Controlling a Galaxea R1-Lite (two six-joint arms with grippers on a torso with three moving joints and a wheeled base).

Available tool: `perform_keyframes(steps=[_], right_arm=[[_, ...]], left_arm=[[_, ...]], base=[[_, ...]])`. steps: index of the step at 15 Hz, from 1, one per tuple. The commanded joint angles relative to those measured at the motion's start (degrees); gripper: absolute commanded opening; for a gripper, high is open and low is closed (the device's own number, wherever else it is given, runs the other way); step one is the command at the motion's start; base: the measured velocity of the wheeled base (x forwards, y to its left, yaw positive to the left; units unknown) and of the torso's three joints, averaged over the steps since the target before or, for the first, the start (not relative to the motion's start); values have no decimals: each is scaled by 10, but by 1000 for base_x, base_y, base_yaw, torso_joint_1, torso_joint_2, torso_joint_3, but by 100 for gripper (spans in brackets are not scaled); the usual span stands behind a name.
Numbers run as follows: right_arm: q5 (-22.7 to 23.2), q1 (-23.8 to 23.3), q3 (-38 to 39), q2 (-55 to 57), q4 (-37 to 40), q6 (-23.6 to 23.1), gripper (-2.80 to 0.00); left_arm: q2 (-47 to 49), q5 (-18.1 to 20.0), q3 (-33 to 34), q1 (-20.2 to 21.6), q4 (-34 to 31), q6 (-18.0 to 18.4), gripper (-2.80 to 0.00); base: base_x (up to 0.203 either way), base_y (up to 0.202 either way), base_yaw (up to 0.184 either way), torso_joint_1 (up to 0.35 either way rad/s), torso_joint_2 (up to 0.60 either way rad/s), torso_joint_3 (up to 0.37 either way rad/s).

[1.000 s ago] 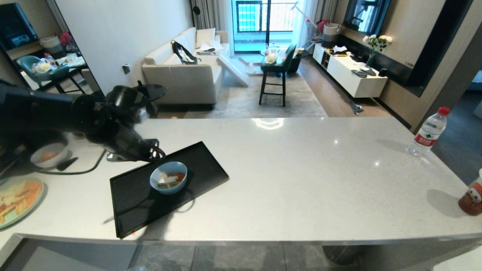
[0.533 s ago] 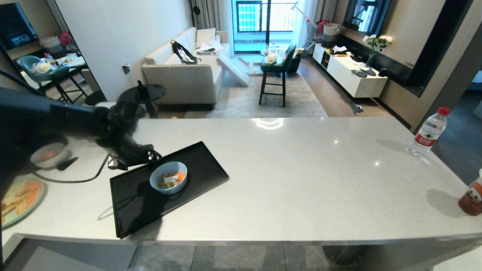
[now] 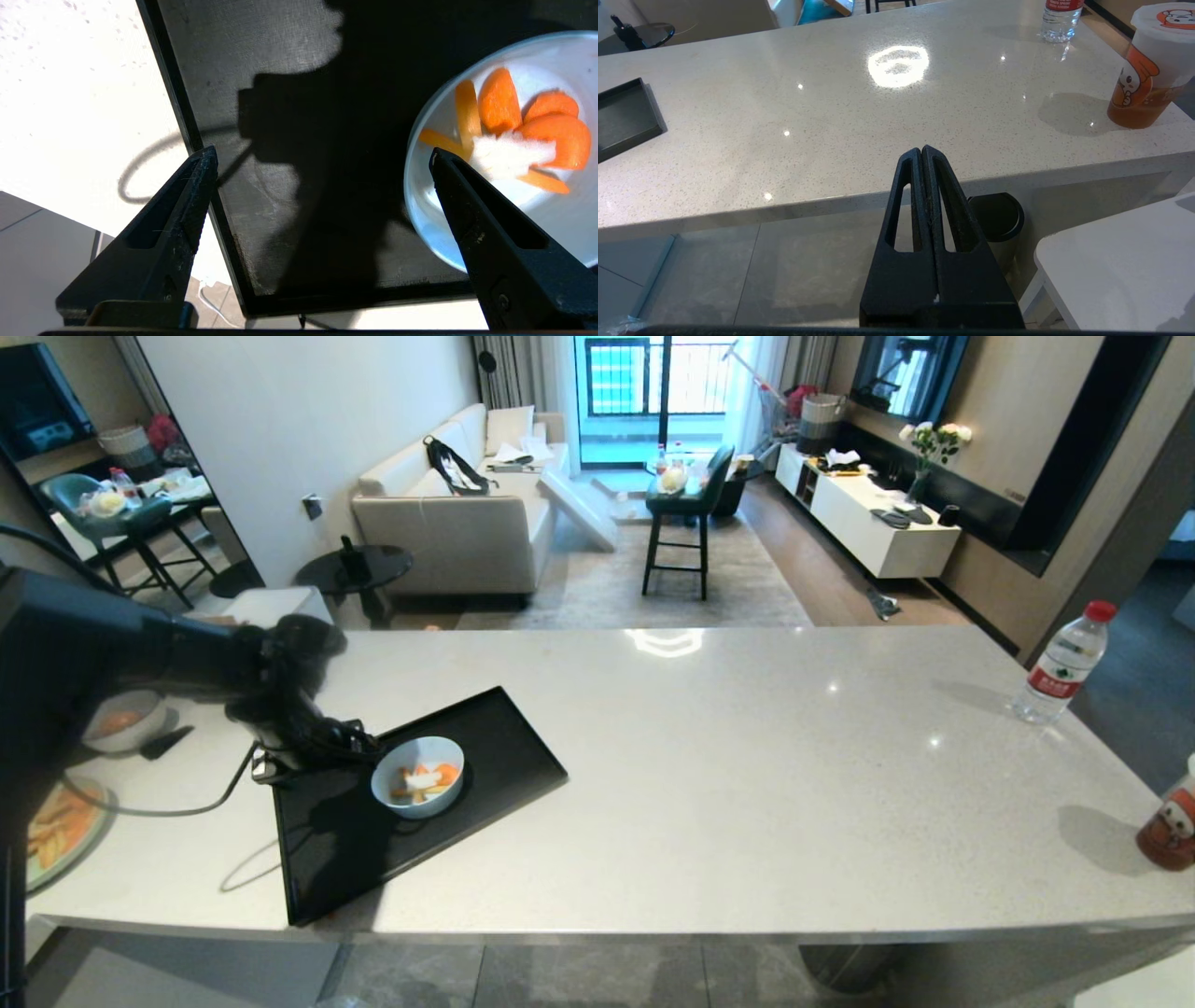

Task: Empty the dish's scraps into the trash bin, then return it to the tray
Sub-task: Pick up the bowl with leftover food

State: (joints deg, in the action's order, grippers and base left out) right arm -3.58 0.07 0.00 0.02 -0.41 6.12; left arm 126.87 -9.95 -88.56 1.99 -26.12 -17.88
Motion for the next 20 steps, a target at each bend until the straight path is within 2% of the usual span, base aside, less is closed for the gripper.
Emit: perform_keyframes(steps=[1,5,9,13,17,20], right_arm=[[0,0,0,0,0,0,-280],[0,0,0,0,0,0,-280],[0,0,0,1,0,0,-280],[0,0,0,0,0,0,-280],[0,0,0,0,0,0,-280],[0,0,0,0,0,0,-280]], left_arm=[[-16,30,-2,-3,-10,-1,0],[-35,39,3,-14,-38,-2,0],[-23,38,13,-21,-35,1,0],[7,35,12,-28,-16,7,0],[50,32,8,-24,47,27,0],[65,28,0,-23,52,29,0]], base=[[0,0,0,0,0,0],[0,0,0,0,0,0],[0,0,0,0,0,0],[0,0,0,0,0,0],[0,0,0,0,0,0],[0,0,0,0,0,0]])
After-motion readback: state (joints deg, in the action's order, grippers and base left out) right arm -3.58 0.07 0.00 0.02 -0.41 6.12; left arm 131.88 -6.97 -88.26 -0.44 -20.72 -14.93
